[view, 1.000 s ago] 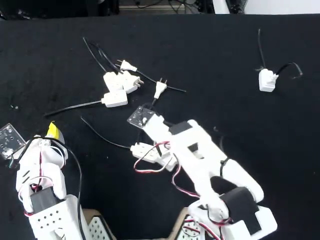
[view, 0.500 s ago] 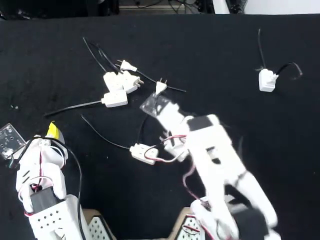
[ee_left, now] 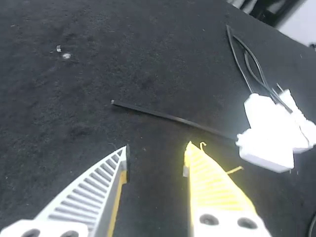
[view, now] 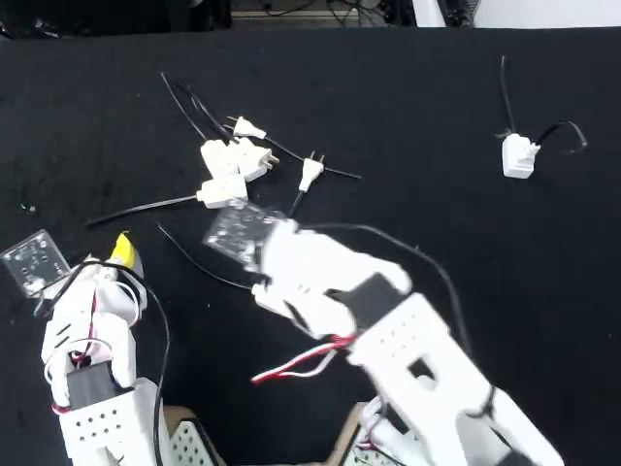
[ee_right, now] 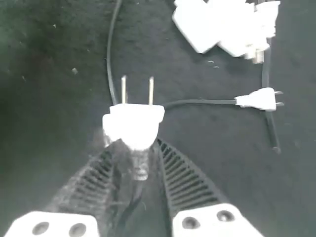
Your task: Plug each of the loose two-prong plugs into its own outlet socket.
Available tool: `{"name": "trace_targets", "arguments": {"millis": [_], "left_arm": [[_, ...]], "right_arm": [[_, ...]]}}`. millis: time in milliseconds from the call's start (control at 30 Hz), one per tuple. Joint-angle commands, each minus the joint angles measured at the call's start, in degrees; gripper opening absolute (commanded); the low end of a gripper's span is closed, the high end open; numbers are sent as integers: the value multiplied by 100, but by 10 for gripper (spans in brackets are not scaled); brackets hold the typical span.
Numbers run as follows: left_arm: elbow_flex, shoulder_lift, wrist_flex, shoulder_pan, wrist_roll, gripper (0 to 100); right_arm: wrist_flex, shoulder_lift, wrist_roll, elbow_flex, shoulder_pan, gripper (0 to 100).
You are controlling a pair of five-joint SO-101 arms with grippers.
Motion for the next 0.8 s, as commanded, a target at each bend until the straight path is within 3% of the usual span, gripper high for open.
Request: {"name": "trace_targets", "arguments": {"millis": [0,267,533,767], "left_arm": [[-321,-53,-44,356,-325,191],[-778,-53,677,1095,-519,193],[-787,-53,703,2053,-519,193],[-725,-53,677,2158,-747,195]], "right_arm": [[-897,822,-299,-119,-360,11],[-2048,2510,-1029,-303,-352,11],[-2215,2554,-1327,-277,-360,11],[-2163,2554,-1301,-268,-457,11]]}}
